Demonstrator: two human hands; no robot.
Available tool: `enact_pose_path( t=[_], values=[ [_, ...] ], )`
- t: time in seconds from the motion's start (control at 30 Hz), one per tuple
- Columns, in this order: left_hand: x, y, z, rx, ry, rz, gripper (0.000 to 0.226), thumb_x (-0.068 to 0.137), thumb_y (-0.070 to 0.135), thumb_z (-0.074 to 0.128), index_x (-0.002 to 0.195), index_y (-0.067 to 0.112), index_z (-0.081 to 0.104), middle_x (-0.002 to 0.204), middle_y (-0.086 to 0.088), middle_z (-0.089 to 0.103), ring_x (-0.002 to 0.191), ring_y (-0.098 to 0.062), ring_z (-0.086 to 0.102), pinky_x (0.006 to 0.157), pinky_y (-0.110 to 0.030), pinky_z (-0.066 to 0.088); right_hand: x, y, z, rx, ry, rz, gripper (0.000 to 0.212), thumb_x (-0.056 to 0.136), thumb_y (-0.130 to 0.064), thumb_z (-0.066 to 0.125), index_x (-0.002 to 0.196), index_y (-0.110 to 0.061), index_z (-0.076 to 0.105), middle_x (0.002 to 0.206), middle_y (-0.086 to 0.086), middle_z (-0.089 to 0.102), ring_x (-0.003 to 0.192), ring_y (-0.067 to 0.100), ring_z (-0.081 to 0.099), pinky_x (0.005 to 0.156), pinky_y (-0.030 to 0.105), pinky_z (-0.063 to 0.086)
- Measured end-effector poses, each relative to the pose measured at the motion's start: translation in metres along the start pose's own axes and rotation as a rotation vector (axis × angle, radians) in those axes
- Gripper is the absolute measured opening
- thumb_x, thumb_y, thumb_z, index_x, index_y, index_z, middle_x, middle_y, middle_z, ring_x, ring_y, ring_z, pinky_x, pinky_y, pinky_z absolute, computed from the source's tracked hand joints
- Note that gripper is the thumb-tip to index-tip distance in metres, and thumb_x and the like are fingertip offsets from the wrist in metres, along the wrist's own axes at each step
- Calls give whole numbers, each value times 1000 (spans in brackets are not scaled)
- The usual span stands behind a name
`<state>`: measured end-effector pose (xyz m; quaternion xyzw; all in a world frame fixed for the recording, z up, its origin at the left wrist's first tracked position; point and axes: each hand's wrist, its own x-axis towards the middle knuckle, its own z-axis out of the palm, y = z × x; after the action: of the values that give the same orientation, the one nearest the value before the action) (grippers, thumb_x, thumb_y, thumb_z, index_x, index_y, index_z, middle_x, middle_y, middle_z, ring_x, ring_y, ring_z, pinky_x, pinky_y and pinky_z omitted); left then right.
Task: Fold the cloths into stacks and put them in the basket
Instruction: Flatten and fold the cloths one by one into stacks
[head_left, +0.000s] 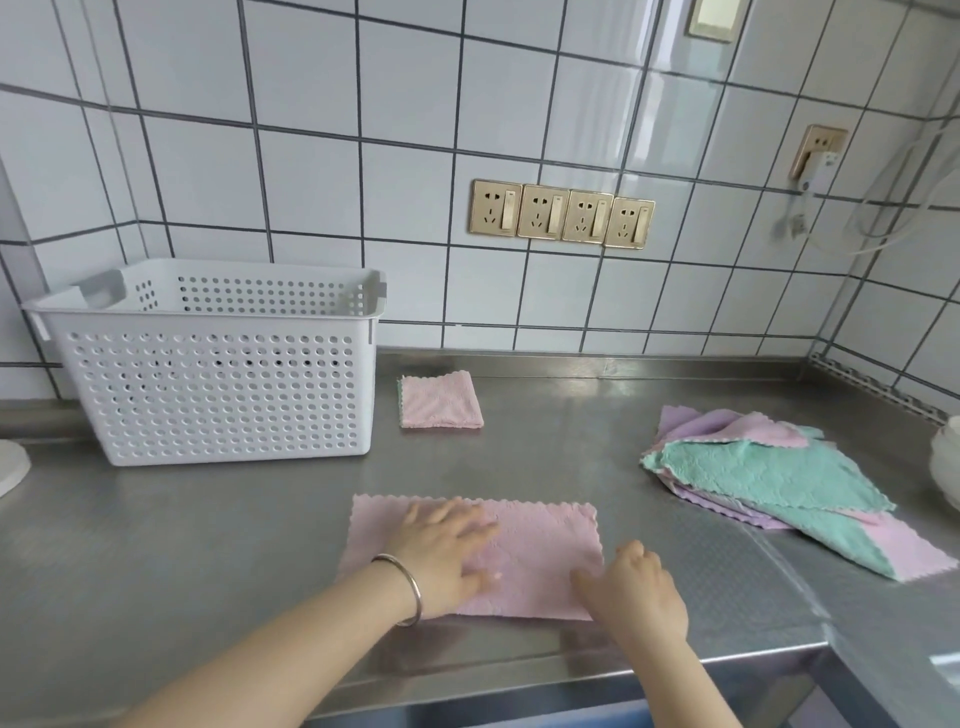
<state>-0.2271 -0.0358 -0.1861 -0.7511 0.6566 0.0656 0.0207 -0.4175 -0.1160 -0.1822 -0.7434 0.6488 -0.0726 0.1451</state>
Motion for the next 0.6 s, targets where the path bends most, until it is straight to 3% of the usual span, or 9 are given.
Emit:
enact_pose_path(
  t=[0.13, 0.23, 0.3, 0.37, 0.47, 0.53, 0.6],
  values=[
    [5, 7, 16, 7, -87, 24, 73, 84, 72, 18, 147, 38, 5, 158, 13, -6, 146, -15, -11, 116, -54, -4, -6, 3, 5, -71, -65, 48, 57, 80, -42, 46, 126, -8, 48, 126, 8, 49, 117, 26, 47, 93, 33, 41],
    [6, 10, 18, -12, -82, 61, 106, 51, 85, -10, 146, 40, 0, 157, 12, -12, 145, -15, -16, 116, -53, -8, -7, 5, 5, -13, -87, 90, 55, 76, -38, 46, 122, -10, 54, 123, 8, 52, 115, 27, 49, 91, 32, 42],
    [8, 9, 22, -22, -75, 62, 112, 44, 85, -15, 146, 41, -1, 157, 11, -14, 145, -15, -17, 116, -53, -8, -8, 4, 6, 3, -91, 89, 50, 77, -36, 46, 118, -11, 57, 122, 8, 55, 115, 27, 49, 90, 32, 42],
    [7, 9, 22, -32, -88, 43, 96, 62, 86, -1, 146, 41, 0, 157, 9, -14, 145, -14, -18, 116, -53, -9, -10, 2, 8, 27, -53, 82, 43, 82, -33, 43, 115, -11, 59, 120, 7, 57, 113, 27, 50, 90, 32, 42],
    [5, 12, 12, -100, -123, 13, 67, 88, 66, 23, 147, 39, 4, 158, 8, -12, 145, -14, -16, 117, -51, -8, -14, -5, 15, 197, 73, 27, 29, 83, -22, 46, 106, -11, 60, 111, 6, 61, 102, 28, 57, 84, 31, 45],
    [9, 13, 1, -368, -140, -46, 60, 93, 59, 23, 147, 32, 18, 159, 4, 4, 147, -16, -1, 120, -46, 0, -21, -18, 16, 302, 224, -69, 19, 78, -11, 53, 96, -11, 61, 97, 7, 66, 89, 30, 62, 71, 33, 44],
    [11, 14, -15, -861, -100, -193, 67, 87, 67, 25, 135, 26, 47, 149, 2, 38, 140, -18, 31, 118, -38, 19, -27, -35, 17, 319, 425, -279, 15, 66, -8, 50, 75, -12, 62, 72, 6, 66, 66, 30, 64, 55, 31, 38]
  ],
)
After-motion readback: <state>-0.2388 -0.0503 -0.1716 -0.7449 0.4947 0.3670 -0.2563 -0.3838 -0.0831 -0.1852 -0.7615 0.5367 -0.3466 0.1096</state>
